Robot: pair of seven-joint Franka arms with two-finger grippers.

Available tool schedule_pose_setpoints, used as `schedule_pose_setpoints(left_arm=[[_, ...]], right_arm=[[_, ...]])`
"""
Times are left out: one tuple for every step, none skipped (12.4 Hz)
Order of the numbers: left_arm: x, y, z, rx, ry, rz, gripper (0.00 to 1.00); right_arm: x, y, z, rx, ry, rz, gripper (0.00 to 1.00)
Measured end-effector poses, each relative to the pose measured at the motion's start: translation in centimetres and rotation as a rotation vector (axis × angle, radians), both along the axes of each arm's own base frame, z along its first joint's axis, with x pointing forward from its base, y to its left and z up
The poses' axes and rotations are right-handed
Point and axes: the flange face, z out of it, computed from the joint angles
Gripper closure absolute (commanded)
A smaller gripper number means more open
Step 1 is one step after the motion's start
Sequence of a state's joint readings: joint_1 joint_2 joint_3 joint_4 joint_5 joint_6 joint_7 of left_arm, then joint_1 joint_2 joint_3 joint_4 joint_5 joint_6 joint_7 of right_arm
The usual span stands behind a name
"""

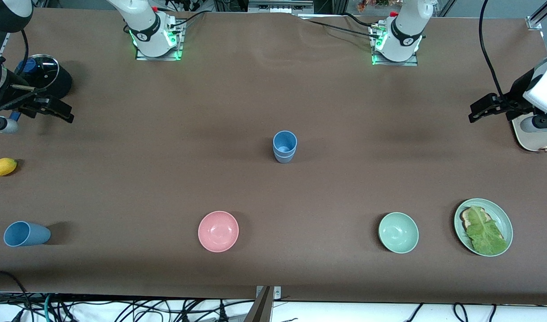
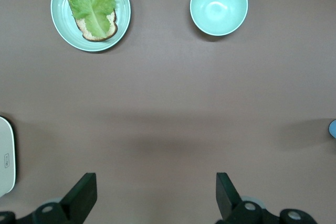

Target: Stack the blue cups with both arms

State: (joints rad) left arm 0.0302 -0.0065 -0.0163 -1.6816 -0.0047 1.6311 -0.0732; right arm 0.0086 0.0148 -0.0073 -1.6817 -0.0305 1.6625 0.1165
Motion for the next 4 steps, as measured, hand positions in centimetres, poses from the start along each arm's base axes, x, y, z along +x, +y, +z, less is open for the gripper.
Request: schedule_pose_setpoints(left_arm=[[0.0,0.0,0.0,0.0,0.0,0.0,0.0],[0.0,0.0,0.0,0.0,0.0,0.0,0.0],[0.0,0.0,0.0,0.0,0.0,0.0,0.0],[0.0,0.0,0.0,0.0,0.0,0.0,0.0]], right_arm=[[-0.01,0.11,-0.12,0.0,0.002,0.002,0.0],[-0.03,0.16,-0.31,0.0,0.005,0.003,0.0],[-0.02,0.21,-0.51,0.0,0.008,0.004,0.0],[0.0,0.26,-0.68,0.0,0.01,0.005,0.0]])
